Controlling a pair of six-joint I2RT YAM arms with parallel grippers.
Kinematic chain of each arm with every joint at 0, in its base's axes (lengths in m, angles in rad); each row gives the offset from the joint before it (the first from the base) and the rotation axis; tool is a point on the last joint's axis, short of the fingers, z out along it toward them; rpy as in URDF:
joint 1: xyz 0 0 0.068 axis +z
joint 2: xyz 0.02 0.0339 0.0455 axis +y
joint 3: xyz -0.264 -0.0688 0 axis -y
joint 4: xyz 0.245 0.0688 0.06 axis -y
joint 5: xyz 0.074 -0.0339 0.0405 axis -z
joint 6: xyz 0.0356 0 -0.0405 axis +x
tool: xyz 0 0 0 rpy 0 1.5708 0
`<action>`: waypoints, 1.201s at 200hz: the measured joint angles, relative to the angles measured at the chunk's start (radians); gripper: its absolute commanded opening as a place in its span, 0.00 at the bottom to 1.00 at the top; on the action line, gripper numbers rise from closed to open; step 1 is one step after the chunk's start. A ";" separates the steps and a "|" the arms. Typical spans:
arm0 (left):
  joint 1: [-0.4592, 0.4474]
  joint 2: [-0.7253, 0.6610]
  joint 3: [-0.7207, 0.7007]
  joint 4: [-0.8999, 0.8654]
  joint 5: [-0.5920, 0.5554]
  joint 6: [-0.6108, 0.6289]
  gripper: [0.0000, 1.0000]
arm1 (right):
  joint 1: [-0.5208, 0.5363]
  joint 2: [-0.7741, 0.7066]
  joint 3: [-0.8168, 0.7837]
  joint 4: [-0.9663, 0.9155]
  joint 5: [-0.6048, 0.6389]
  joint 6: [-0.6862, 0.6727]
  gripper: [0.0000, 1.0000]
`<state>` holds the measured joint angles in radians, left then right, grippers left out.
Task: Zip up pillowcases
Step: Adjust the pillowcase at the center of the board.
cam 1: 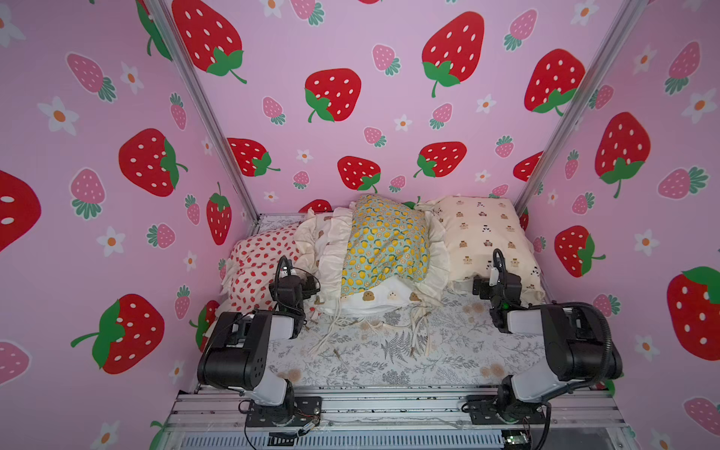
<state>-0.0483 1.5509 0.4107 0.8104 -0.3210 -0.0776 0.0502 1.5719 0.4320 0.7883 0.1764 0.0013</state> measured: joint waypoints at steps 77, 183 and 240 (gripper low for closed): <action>0.000 0.000 0.000 0.000 0.000 0.000 0.99 | 0.000 0.000 0.000 0.000 0.000 0.000 1.00; -0.002 -0.021 0.005 -0.040 0.026 0.010 0.99 | 0.000 -0.003 0.000 0.000 0.000 0.000 0.99; -0.018 -0.263 0.100 -0.336 0.024 -0.034 0.99 | 0.000 -0.365 0.002 -0.238 0.040 0.039 1.00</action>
<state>-0.0658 1.2877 0.5110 0.4747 -0.2966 -0.1120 0.0502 1.2068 0.4343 0.5507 0.2165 0.0402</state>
